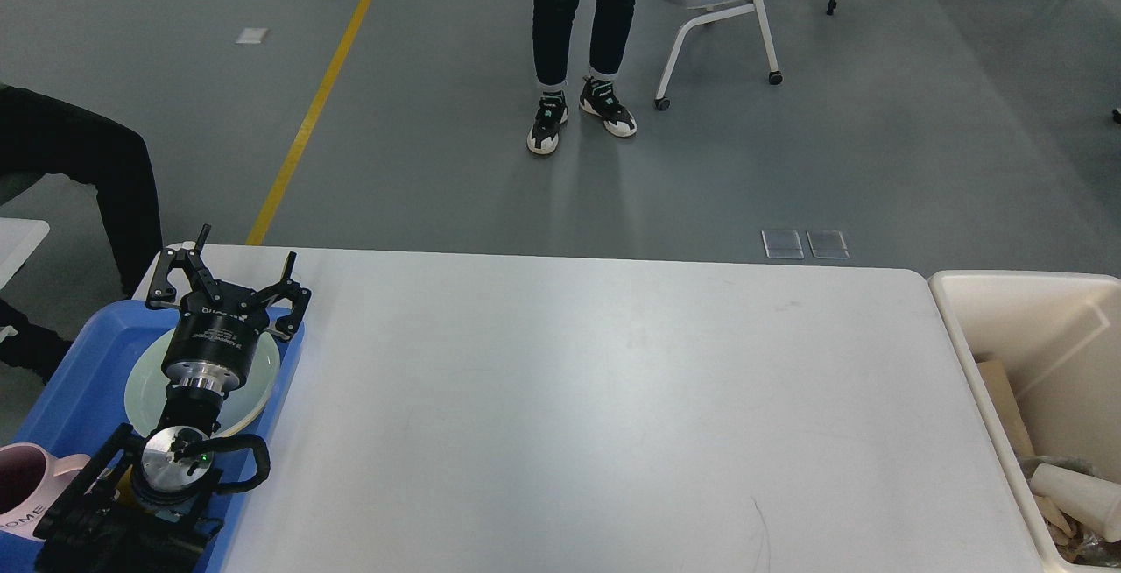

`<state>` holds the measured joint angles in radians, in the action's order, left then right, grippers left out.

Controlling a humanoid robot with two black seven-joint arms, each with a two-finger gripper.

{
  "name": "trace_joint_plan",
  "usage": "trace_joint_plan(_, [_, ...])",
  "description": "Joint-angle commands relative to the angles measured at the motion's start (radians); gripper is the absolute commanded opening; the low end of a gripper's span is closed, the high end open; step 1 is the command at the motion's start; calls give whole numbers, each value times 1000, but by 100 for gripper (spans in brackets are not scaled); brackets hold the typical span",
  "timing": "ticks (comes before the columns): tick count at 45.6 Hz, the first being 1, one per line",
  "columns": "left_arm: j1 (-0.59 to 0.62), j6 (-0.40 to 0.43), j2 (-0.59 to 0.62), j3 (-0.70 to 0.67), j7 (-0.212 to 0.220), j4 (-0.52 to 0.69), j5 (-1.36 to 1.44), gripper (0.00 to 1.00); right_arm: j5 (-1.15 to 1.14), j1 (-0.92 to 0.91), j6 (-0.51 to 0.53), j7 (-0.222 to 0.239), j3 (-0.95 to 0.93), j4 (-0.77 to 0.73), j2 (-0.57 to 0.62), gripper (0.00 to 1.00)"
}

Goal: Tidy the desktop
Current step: 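Lower the red can into the white bin and release it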

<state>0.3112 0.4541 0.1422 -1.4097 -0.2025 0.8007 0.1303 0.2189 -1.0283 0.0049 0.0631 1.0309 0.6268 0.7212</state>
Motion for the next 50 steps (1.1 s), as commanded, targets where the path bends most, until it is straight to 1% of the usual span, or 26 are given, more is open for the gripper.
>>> trace_joint_plan(1, [0,0,-1,0,0,0,0,96,-1,296,-13,3,-169,-319,-138,0])
trace_joint_plan(5, [0,0,0,0,0,0,0,96,0,451,-13,3,-235,-524,-244,0])
trace_joint_plan(8, [0,0,1,0,0,0,0,96,0,511,-13,3,-261,-607,-302,0])
trace_joint_plan(12, [0,0,0,0,0,-2,0,96,-1,524,-13,6,-268,-611,-342,0])
trace_joint_plan(19, [0,0,1,0,0,0,0,96,0,528,-14,15,-275,-613,-368,0])
trace_joint_plan(31, [0,0,0,0,0,0,0,96,0,541,-28,15,-276,-615,-376,0])
trace_joint_plan(32, [0,0,-1,0,0,0,0,96,0,541,-31,14,-276,-616,-375,9])
trace_joint_plan(33, [0,0,0,0,0,0,0,96,0,541,-34,14,-275,-616,-371,26])
trace_joint_plan(36, [0,0,-1,0,0,0,0,96,0,539,-40,12,-272,-618,-368,92])
trace_joint_plan(37, [0,0,0,0,0,0,0,96,0,537,-43,12,-272,-619,-368,100])
trace_joint_plan(49, [0,0,1,0,0,0,0,96,0,530,-48,12,-272,-618,-371,100])
trace_joint_plan(50, [-1,0,1,0,0,0,0,96,0,530,-49,6,-278,-618,-370,100])
